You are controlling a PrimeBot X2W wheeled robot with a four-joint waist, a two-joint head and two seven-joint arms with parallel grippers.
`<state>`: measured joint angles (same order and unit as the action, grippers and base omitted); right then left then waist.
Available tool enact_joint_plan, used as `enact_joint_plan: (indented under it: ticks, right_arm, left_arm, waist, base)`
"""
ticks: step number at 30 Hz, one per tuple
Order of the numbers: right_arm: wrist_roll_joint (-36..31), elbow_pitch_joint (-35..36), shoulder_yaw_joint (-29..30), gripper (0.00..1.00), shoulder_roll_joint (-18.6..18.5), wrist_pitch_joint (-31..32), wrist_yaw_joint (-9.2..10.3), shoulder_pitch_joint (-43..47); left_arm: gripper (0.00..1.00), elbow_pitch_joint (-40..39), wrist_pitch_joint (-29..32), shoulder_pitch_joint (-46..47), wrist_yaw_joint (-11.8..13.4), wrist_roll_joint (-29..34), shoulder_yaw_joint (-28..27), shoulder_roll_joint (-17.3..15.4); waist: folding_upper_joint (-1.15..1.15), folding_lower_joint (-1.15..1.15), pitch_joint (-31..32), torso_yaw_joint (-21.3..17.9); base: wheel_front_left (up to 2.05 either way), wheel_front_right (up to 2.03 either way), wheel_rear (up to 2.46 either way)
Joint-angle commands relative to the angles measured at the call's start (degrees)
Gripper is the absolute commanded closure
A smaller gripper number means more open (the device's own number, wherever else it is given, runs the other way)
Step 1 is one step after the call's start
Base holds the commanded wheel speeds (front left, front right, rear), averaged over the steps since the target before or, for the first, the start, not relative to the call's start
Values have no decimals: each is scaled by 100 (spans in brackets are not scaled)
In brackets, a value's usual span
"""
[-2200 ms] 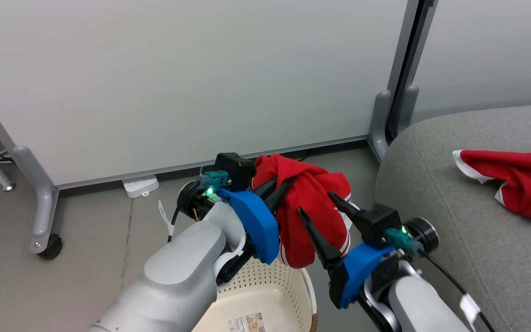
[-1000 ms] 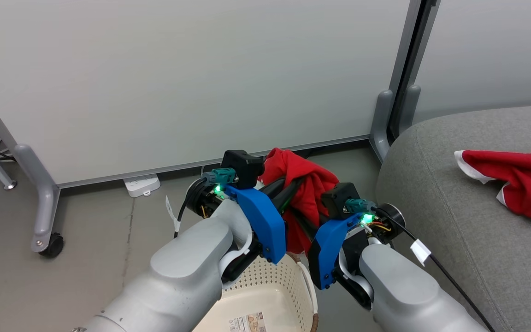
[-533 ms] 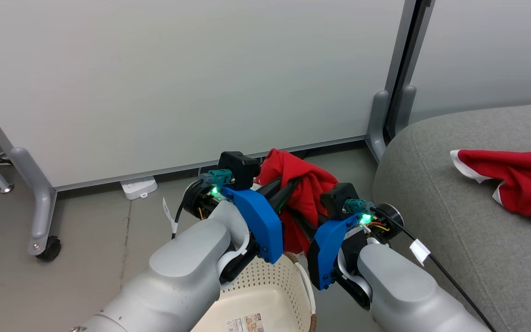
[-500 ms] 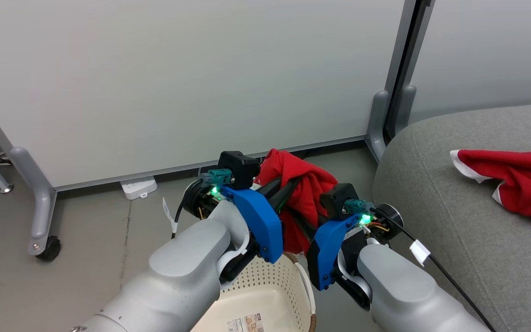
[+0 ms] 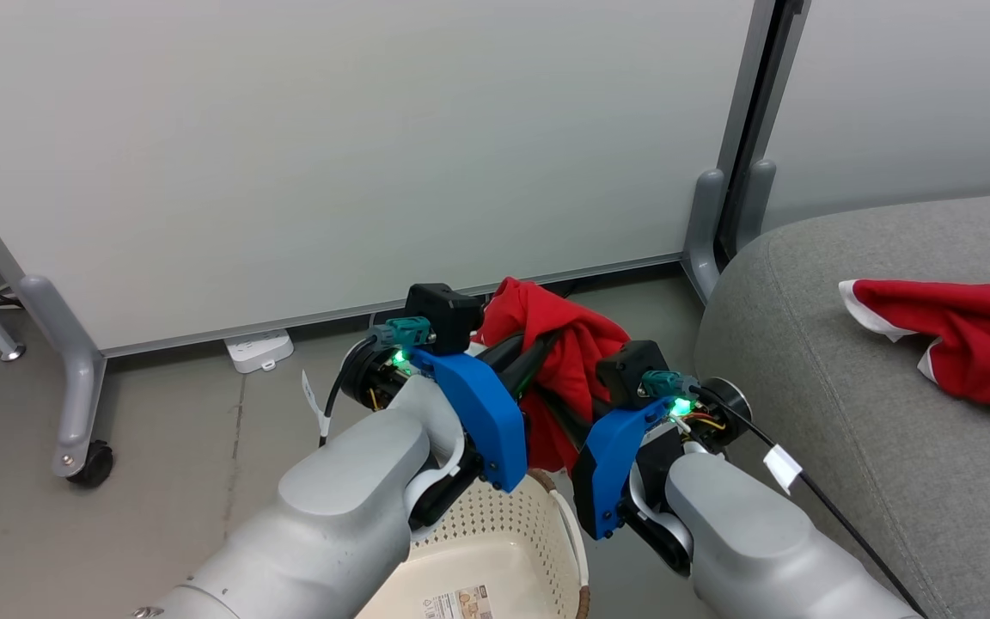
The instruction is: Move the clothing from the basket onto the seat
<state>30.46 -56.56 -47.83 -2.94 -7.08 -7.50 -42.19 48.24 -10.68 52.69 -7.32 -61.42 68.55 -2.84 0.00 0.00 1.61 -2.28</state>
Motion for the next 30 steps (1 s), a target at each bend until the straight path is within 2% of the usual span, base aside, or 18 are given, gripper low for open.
enact_joint_plan:
  ticks: [1,3,4,5,6,7,20,23,25,30]
  right_arm:
    - [48,-5,-18,100,10,-27,2,-85]
    - [79,-19,-51,100,11,-40,2,-93]
    - [103,-27,-65,100,10,-47,2,-96]
    - [119,-37,-76,100,10,-54,2,-100]
    - [128,-46,-88,100,10,-52,2,-105]
    - [142,-56,-101,100,10,-51,2,-109]
    - [311,-185,-208,100,10,-159,2,-125]
    - [341,-225,-197,100,10,-208,2,-146]
    - [346,-262,-174,100,10,-253,2,-170]
    - [272,-405,-98,100,8,-378,2,-211]
  left_arm:
    - [100,25,-26,67,-18,-34,5,-10]
    - [100,40,-39,78,-18,-42,27,-10]
    - [96,45,-46,85,-18,-45,40,-10]
    - [56,49,-55,92,-15,-44,52,-10]
    - [4,50,-69,102,-4,-31,61,-10]
    - [0,52,-82,106,3,-29,69,-10]
    - [0,117,-284,43,8,-7,94,-16]
    - [0,21,-409,-111,2,114,16,-131]
    - [0,-119,-452,-232,1,264,-116,-253]
    - [0,-1143,-450,-909,313,1103,-1077,-650]
  waist:
    - [0,0,2,1]
    - [0,0,6,0]
    - [0,0,7,1]
    - [0,0,8,0]
    - [0,0,10,0]
    - [0,0,12,-1]
    - [0,0,78,16]
    - [0,0,85,31]
    - [0,0,85,46]
    - [0,0,56,86]
  base:
    - [0,0,0]
    - [0,0,0]
    - [0,0,0]
    - [0,0,0]
    - [0,0,0]
    - [0,0,0]
    - [0,0,0]
    - [0,0,0]
    - [0,0,0]
    - [0,0,0]
